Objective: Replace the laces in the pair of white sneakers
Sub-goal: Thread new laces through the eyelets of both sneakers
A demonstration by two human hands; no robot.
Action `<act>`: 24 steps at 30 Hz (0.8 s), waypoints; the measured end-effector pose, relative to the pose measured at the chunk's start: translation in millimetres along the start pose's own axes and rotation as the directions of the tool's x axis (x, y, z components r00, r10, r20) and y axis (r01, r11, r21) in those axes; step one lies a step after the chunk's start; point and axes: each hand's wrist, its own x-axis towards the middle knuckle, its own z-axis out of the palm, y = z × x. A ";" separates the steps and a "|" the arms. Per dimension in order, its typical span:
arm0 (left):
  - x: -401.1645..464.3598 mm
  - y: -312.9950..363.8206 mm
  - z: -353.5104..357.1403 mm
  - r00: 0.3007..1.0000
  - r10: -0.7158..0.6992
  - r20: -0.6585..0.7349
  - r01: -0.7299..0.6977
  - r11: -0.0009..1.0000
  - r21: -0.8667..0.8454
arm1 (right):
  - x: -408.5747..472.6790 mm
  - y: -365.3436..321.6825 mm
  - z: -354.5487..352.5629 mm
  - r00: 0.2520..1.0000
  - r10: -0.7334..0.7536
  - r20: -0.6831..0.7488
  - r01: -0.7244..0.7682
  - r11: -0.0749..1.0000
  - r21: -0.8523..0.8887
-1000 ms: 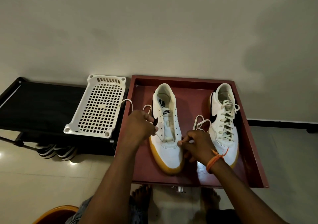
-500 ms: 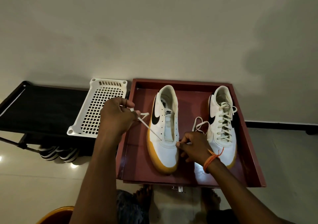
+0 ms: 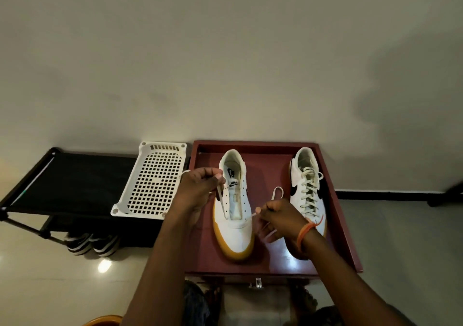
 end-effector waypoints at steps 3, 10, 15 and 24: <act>-18.0 34.5 6.6 0.997 0.038 0.063 -0.036 0.999 -0.026 | -29.9 -36.7 -18.6 0.999 -0.046 0.019 0.046 0.999 0.028; -73.8 128.7 20.8 0.977 0.151 0.153 -0.149 0.989 -0.023 | -111.1 -132.2 -56.8 0.970 -0.235 -0.063 0.235 0.972 -0.011; -117.2 187.8 31.7 0.941 0.276 0.194 -0.297 0.951 0.090 | -168.0 -190.0 -74.6 0.940 -0.335 -0.061 0.334 0.942 -0.020; -168.6 242.1 47.0 0.845 0.473 0.251 -0.503 0.862 0.068 | -243.7 -258.0 -94.0 0.852 -0.502 -0.151 0.495 0.865 -0.082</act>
